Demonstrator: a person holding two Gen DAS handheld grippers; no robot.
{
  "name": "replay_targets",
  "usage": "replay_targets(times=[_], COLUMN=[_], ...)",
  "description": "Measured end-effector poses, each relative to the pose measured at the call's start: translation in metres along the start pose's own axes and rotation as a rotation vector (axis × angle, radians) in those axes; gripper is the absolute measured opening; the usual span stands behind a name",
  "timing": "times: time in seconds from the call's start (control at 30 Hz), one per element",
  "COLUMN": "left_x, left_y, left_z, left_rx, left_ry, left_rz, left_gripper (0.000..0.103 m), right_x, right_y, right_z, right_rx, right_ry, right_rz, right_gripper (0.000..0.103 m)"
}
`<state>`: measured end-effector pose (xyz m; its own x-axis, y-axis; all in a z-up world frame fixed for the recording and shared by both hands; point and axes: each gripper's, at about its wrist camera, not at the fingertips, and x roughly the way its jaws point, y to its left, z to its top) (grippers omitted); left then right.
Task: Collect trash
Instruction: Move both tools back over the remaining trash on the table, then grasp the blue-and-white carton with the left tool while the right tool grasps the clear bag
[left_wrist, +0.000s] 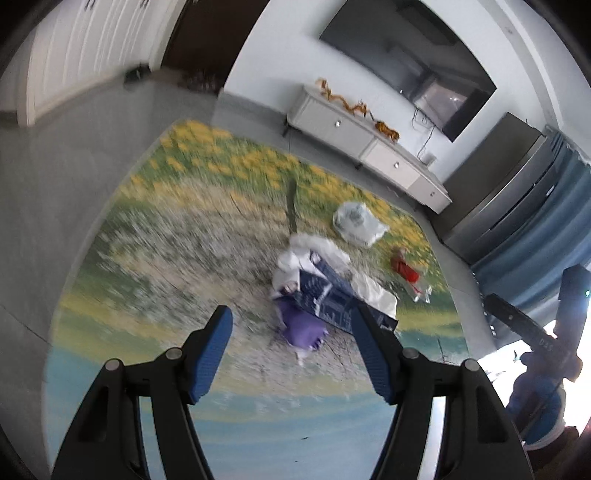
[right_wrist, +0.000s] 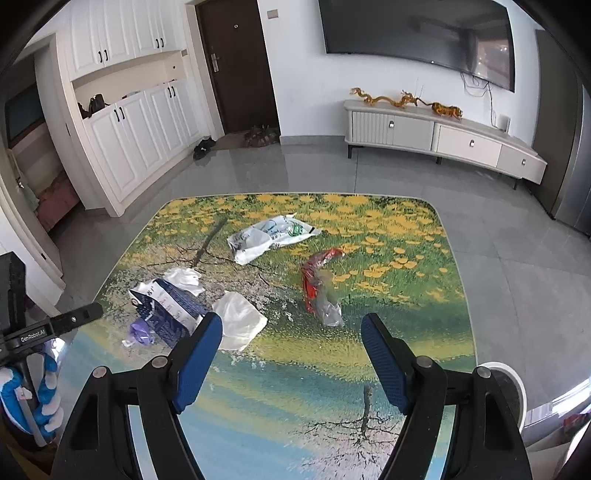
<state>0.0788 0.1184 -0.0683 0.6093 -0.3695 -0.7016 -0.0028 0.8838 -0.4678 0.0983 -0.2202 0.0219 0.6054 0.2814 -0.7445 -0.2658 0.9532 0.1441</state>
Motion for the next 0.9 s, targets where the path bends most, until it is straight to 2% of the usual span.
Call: replay_targets(times=[0.1, 0.33, 0.6, 0.63, 0.7, 0.8, 0.9], left_x=[0.015, 0.036, 0.064, 0.065, 0.066, 0.07, 0.073], left_y=[-0.001, 0.004, 0.014, 0.015, 0.016, 0.019, 0.02], left_z=[0.0, 0.014, 0.021, 0.021, 0.021, 0.022, 0.023], left_rx=[-0.027, -0.123, -0.212, -0.219, -0.228, -0.241, -0.244], left_ry=[0.034, 0.04, 0.095, 0.096, 0.091, 0.099, 0.101], left_rz=[-0.023, -0.072, -0.091, -0.096, -0.091, -0.095, -0.096], left_gripper=[0.065, 0.065, 0.065, 0.063, 0.063, 0.049, 0.048], right_x=[0.011, 0.039, 0.085, 0.091, 0.102, 0.117, 0.126], right_y=[-0.007, -0.021, -0.04, -0.041, -0.043, -0.041, -0.04], right_z=[0.0, 0.011, 0.025, 0.026, 0.026, 0.026, 0.025], right_rx=[0.001, -0.019, -0.009, -0.005, -0.002, -0.018, -0.024], right_ry=[0.014, 0.033, 0.07, 0.078, 0.097, 0.122, 0.138], right_rz=[0.011, 0.044, 0.082, 0.089, 0.11, 0.117, 0.128], right_gripper=[0.076, 0.076, 0.076, 0.074, 0.061, 0.049, 0.043])
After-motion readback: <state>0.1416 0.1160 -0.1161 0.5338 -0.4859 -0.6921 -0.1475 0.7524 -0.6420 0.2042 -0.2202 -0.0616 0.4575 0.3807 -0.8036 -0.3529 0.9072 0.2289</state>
